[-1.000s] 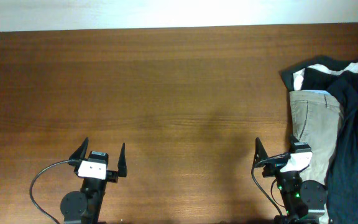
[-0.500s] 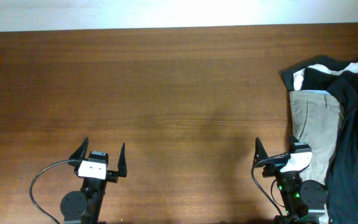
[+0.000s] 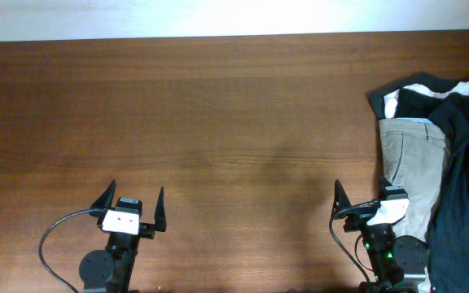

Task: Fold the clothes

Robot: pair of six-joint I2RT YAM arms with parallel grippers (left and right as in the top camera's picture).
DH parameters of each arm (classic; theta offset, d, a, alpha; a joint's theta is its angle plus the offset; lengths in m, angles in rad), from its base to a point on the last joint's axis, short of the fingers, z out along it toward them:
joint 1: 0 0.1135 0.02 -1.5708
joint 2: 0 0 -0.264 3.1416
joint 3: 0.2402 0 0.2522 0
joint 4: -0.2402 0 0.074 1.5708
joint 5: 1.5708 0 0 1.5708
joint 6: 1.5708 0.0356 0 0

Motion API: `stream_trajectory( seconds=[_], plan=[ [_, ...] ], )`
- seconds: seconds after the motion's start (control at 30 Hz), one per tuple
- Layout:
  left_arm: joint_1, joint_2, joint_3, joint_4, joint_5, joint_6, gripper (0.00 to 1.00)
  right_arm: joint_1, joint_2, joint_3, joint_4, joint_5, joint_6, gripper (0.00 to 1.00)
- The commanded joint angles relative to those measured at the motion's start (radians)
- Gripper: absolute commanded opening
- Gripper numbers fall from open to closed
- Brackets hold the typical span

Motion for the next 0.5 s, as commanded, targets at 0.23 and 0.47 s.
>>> stream_trajectory(
  seconds=[0.23, 0.47],
  plan=[
    [-0.004, 0.005, -0.009, 0.007, -0.016, 0.013, 0.99, 0.004, -0.004, -0.008, 0.005, -0.044, 0.012, 0.99],
    [-0.004, 0.006, 0.027, 0.268, -0.015, 0.015, 0.99, 0.004, -0.004, 0.135, 0.012, -0.082, 0.012, 0.99]
  ],
)
